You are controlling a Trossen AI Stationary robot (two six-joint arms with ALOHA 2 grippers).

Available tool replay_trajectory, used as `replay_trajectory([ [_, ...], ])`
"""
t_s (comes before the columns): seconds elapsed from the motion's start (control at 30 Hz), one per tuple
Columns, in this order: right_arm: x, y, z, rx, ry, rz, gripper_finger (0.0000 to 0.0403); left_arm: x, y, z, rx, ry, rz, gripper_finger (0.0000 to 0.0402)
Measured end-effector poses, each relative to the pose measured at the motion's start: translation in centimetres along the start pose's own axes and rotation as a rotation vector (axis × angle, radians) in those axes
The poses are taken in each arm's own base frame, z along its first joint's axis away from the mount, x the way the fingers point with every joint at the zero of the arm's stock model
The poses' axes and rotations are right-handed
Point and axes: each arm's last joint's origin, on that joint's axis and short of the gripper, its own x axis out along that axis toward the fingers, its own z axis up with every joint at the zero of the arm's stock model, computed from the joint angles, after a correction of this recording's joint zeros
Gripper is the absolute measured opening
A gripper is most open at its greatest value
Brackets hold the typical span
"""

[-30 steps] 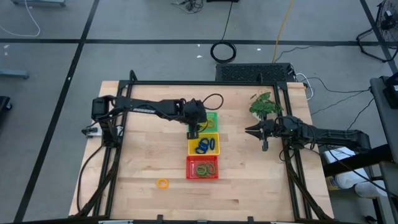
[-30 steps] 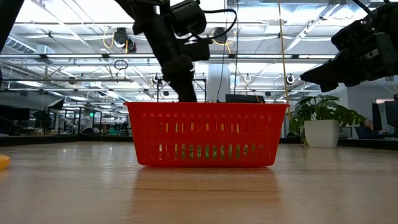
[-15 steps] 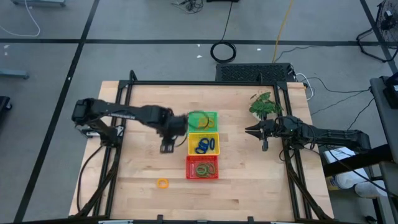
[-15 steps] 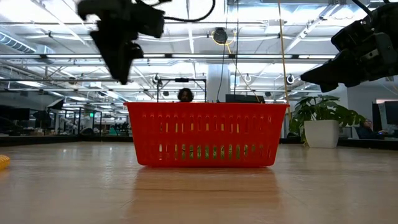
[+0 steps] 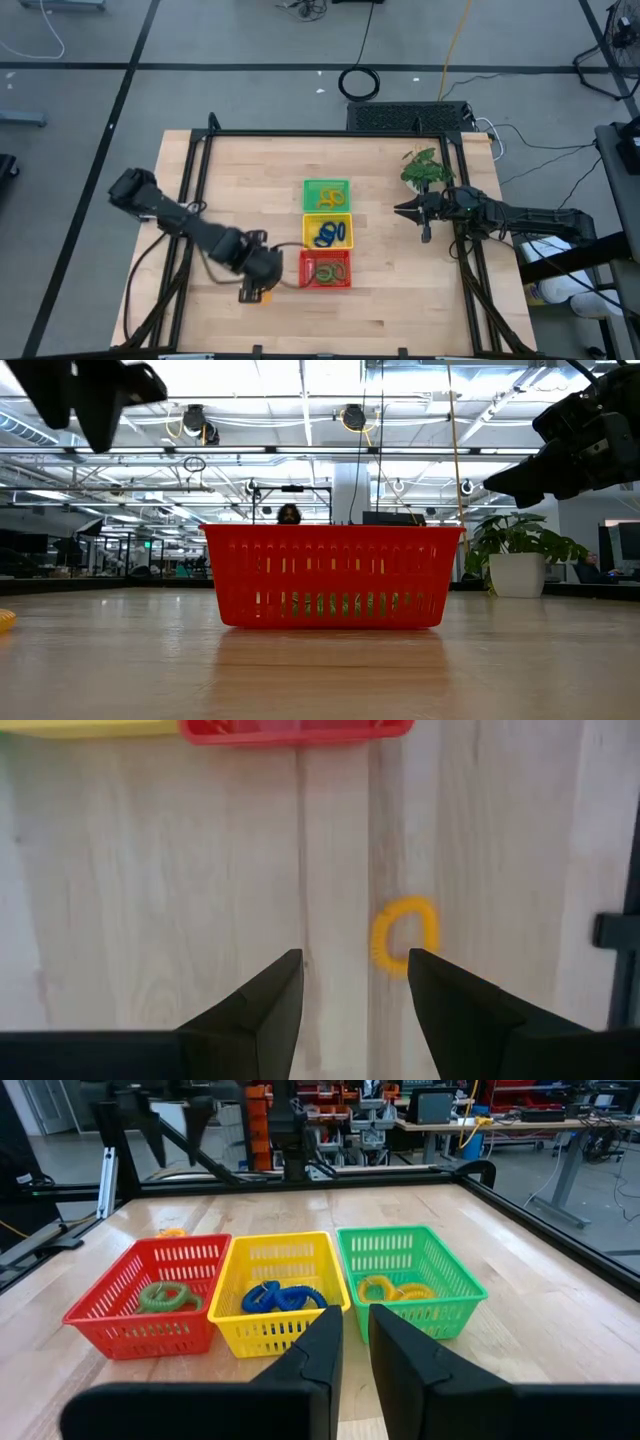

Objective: Sort spring keychains into baskets
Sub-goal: Put the yellow spring keychain into the green basket

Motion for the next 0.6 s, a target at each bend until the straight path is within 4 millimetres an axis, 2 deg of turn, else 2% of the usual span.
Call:
replay_trajectory([
  [0.17, 0.0, 0.0, 0.0, 0.0, 0.0, 0.0, 0.0038, -0.2, -3.2, -1.4, -0.032, -0.11, 0.095, 0.0191],
  [0.33, 0.0, 0.0, 0.0, 0.0, 0.0, 0.0, 0.0039, 0.2, -5.8, -2.7, 0.0, -0.141, 0.08, 0.0191],
  [0.6, 0.0, 0.0, 0.0, 0.0, 0.0, 0.0, 0.0039, 4.3, -6.5, -2.9, 0.011, -0.068, 0.092, 0.0191],
])
